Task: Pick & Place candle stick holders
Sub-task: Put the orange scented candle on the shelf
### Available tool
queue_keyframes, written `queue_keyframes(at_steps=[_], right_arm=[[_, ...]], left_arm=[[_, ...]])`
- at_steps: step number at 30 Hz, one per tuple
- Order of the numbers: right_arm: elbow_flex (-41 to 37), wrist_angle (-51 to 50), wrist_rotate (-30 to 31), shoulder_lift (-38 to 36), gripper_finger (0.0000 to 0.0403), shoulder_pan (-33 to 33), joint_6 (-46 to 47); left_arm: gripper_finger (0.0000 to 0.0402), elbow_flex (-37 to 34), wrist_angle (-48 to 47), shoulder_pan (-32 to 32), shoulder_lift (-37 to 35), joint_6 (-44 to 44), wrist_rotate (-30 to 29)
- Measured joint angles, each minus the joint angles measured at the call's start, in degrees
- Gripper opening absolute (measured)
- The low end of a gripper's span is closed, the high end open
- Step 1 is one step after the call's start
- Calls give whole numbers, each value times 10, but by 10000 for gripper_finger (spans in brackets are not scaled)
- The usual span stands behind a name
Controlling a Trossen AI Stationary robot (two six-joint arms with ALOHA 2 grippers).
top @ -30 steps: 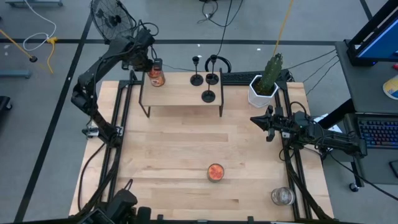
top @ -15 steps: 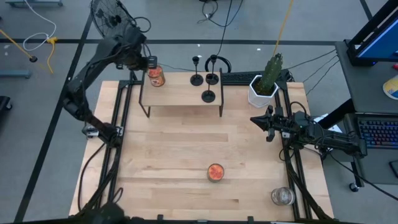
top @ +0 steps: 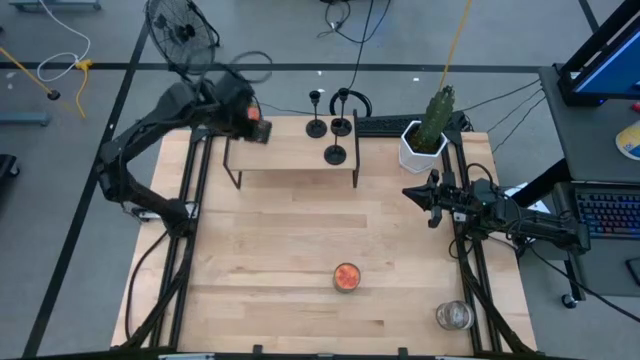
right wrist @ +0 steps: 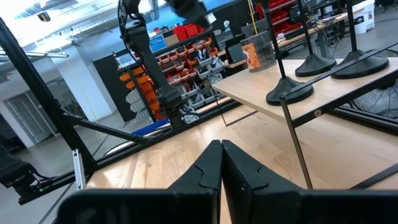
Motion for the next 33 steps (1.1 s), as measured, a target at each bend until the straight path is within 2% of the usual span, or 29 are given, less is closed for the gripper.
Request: queue_keyframes(at_steps=[6, 14, 19, 26, 33], right_arm=[[0, 0, 0, 0, 0, 0, 0], [0, 0, -2, 0, 0, 0, 0], [0, -3, -2, 0, 0, 0, 0], [0, -16, -2, 0, 0, 0, 0], [0, -36, -2, 0, 0, 0, -1]], left_arm=[[88, 0, 21, -130, 3, -35, -2], [88, -1, 94, -294, 14, -35, -2], [88, -1, 137, -377, 34, -30, -31], [88, -1, 189, -448, 86, 7, -52], [88, -1, 243, -468, 151, 51, -47]])
